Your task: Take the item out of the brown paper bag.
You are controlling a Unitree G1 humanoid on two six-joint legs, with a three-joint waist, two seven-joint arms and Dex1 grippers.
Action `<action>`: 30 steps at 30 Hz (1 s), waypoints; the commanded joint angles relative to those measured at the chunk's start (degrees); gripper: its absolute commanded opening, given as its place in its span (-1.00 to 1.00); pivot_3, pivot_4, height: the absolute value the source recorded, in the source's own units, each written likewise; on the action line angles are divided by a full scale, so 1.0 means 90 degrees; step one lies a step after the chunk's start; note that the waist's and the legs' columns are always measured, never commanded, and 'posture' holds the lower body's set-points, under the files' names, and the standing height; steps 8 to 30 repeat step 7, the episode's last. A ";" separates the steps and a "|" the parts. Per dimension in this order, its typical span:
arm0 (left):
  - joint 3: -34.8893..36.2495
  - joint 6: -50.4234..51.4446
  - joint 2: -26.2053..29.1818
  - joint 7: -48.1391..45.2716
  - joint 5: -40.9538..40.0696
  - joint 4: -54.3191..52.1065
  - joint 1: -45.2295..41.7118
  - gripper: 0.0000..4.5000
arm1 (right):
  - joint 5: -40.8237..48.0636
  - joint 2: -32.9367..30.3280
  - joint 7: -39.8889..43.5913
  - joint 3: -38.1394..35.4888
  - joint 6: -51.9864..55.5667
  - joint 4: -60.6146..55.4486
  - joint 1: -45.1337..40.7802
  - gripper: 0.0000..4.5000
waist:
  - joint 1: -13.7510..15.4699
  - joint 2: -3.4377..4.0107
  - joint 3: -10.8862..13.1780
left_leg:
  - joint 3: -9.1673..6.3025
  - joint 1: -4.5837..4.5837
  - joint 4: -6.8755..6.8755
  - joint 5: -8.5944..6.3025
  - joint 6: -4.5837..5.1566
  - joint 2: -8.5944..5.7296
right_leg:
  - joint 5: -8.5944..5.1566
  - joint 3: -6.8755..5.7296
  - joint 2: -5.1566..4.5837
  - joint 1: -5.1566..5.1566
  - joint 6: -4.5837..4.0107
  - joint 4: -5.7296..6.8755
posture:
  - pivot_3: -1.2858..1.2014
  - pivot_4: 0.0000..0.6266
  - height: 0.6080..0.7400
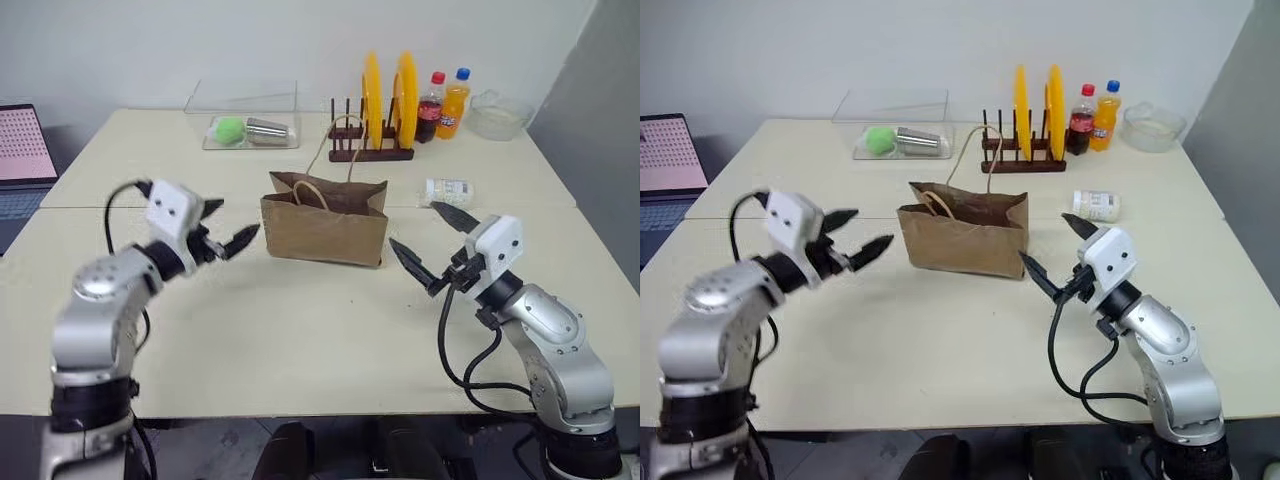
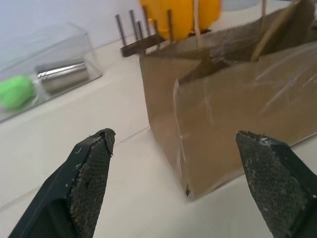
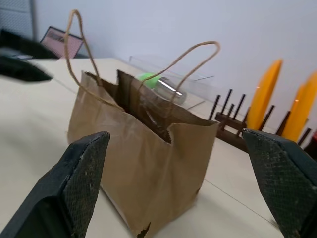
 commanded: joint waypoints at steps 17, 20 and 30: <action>-0.0640 -0.1176 -0.1035 0.1312 0.0758 -0.0701 0.1105 0.83 | -0.0346 0.0157 -0.0399 0.0048 -0.0889 0.0155 0.0806 1.00 | 0.0052 0.0004 -0.0006 | 0.0010 0.0009 -0.0005 0.0000 0.0001 0.0000 | -0.0001 0.0005 0.0001 0.0003 0.0001 -0.0002 | 0.03 -0.52 1.00; -0.0640 -0.1176 -0.1035 0.1312 0.0758 -0.0701 0.1105 0.83 | -0.0346 0.0157 -0.0399 0.0048 -0.0889 0.0155 0.0806 1.00 | 0.0052 0.0004 -0.0006 | 0.0010 0.0009 -0.0005 0.0000 0.0001 0.0000 | -0.0001 0.0005 0.0001 0.0003 0.0001 -0.0002 | 0.03 -0.52 1.00; -0.0640 -0.1176 -0.1035 0.1312 0.0758 -0.0701 0.1105 0.83 | -0.0346 0.0157 -0.0399 0.0048 -0.0889 0.0155 0.0806 1.00 | 0.0052 0.0004 -0.0006 | 0.0010 0.0009 -0.0005 0.0000 0.0001 0.0000 | -0.0001 0.0005 0.0001 0.0003 0.0001 -0.0002 | 0.03 -0.52 1.00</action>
